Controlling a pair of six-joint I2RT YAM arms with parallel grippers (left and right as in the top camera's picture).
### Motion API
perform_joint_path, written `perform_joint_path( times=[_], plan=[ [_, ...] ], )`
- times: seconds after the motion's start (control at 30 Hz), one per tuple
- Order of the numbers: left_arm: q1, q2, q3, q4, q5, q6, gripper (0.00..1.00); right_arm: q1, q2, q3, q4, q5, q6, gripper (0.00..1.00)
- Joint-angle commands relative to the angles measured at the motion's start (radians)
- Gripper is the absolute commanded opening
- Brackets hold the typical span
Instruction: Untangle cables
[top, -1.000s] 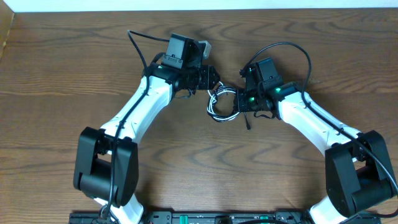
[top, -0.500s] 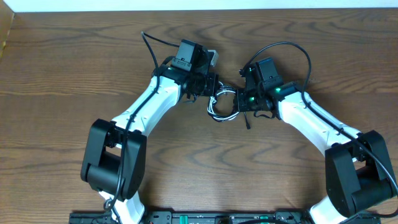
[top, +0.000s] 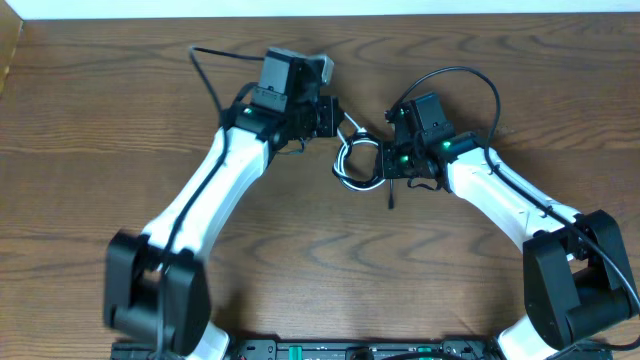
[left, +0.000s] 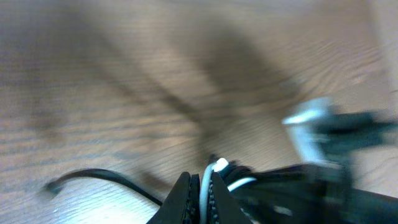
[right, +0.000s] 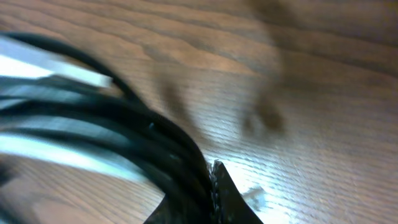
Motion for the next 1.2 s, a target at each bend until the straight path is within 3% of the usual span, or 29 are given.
perform_joint_path(
  times=[0.0,0.4,0.53,0.77,1.1,1.17],
  plan=[
    [0.013,-0.113,0.023,0.033,-0.07,-0.061,0.07,0.002,0.009,-0.014,-0.021,0.032,0.009,0.03],
    [0.013,-0.17,0.023,-0.05,-0.069,-0.065,0.08,-0.003,0.009,-0.02,-0.017,0.032,0.024,0.07],
    [0.005,-0.162,0.023,-0.133,-0.068,-0.044,0.37,-0.005,0.009,-0.02,-0.016,0.032,0.033,0.07],
    [-0.024,-0.141,0.019,-0.245,-0.059,0.057,0.67,-0.005,0.009,-0.02,-0.008,0.031,0.036,0.06],
    [-0.024,-0.102,0.015,-0.336,-0.122,0.069,0.71,-0.032,0.008,0.01,-0.037,-0.058,0.082,0.01],
    [-0.039,-0.102,0.015,-0.343,-0.07,0.15,0.7,-0.06,0.008,0.057,-0.113,-0.063,0.135,0.01]
  ],
)
